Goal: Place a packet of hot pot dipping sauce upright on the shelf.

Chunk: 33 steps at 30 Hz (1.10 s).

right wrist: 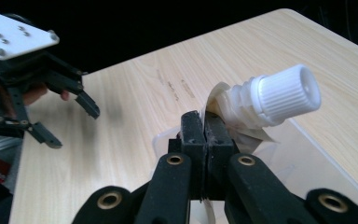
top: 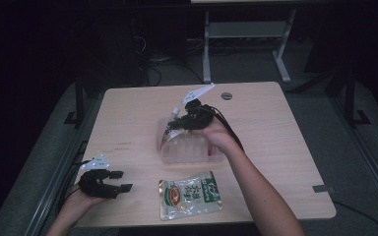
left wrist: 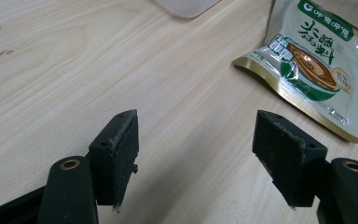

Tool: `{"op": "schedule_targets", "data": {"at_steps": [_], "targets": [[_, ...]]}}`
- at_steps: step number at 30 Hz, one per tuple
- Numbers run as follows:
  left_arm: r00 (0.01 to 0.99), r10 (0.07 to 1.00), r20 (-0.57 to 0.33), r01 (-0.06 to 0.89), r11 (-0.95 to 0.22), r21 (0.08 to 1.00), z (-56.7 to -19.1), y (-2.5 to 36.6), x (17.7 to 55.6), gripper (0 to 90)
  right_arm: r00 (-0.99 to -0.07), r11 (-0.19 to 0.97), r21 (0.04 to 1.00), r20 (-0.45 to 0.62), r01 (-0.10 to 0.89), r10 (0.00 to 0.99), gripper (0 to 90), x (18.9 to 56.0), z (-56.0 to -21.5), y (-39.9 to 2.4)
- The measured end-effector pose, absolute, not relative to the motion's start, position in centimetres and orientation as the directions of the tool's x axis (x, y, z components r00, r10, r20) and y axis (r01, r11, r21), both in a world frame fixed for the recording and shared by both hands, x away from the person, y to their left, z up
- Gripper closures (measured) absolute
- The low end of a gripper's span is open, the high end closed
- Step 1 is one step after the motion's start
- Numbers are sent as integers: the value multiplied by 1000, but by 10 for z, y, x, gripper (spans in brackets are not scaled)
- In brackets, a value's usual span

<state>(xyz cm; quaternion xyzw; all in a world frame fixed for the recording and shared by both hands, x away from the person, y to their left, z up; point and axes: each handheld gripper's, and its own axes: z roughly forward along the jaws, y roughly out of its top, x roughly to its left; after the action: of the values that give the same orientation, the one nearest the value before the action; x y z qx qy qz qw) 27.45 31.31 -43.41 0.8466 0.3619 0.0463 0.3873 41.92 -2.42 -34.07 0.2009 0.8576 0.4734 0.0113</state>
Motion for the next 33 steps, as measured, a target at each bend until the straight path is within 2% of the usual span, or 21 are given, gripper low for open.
{"op": "schedule_targets", "data": {"at_steps": [5,9,16,22,29,33], "targets": [[735,647,-204,578,-439,688,-434,313,275,313,-916,490,805,155,334,369,862,419,-343,-20],[734,648,-204,578,-438,688,-434,313,274,313,-916,451,827,174,336,363,842,418,-339,-23],[733,648,-207,580,-436,688,-434,312,275,313,-911,435,833,182,342,369,713,416,-335,-34],[736,646,-203,577,-442,687,-434,312,275,313,-910,427,838,178,340,375,554,404,-331,-48],[744,638,-198,568,-449,689,-434,310,274,313,-915,436,842,151,318,375,470,387,-327,-64],[746,636,-196,566,-452,689,-434,308,274,313,-921,445,848,118,288,372,459,376,-326,-72]]}}
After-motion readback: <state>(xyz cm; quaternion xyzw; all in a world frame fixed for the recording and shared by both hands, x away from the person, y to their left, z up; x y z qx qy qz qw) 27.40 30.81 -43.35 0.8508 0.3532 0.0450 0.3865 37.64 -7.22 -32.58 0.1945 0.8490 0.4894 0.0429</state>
